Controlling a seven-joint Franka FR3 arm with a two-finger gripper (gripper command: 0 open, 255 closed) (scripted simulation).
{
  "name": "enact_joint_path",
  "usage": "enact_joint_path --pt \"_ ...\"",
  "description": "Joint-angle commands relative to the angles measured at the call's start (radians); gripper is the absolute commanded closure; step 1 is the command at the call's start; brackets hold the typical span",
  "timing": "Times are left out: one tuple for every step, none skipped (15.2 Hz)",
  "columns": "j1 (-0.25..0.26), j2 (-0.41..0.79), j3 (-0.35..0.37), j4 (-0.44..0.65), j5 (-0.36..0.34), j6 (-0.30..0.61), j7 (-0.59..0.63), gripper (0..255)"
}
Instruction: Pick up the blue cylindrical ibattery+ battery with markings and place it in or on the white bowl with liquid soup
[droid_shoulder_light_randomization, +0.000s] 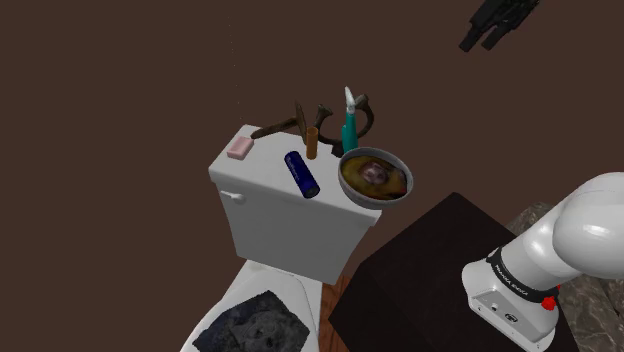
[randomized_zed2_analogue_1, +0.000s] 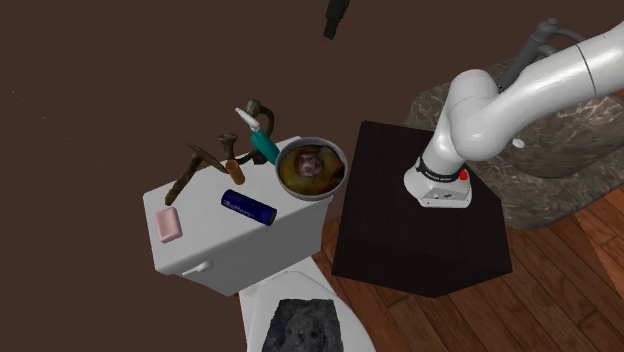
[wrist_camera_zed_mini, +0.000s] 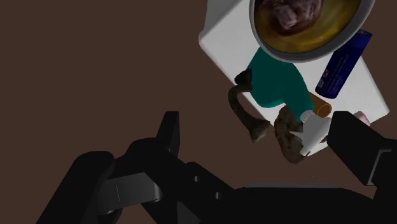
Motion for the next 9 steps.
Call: enact_joint_path --pt "0.000 0.000 0.000 0.000 0.000 0.000 0.000 0" --pt "0.004 0.012 0.010 -0.016 0.008 0.023 0.013 0" --pt "0.009 0.025 0.021 -0.032 0.017 0.047 0.026 0" --pt "0.014 0.039 0.031 -0.046 0.025 0.071 0.038 0" --pt "0.019 0.054 0.042 -0.059 0.034 0.095 0.051 0" --pt "0.024 0.071 0.052 -0.072 0.042 0.119 0.063 0" --pt "0.029 0.088 0.063 -0.083 0.051 0.143 0.075 0" --pt "0.035 0.107 0.073 -0.092 0.059 0.167 0.087 0" --pt "0.040 0.127 0.084 -0.101 0.067 0.192 0.099 0"
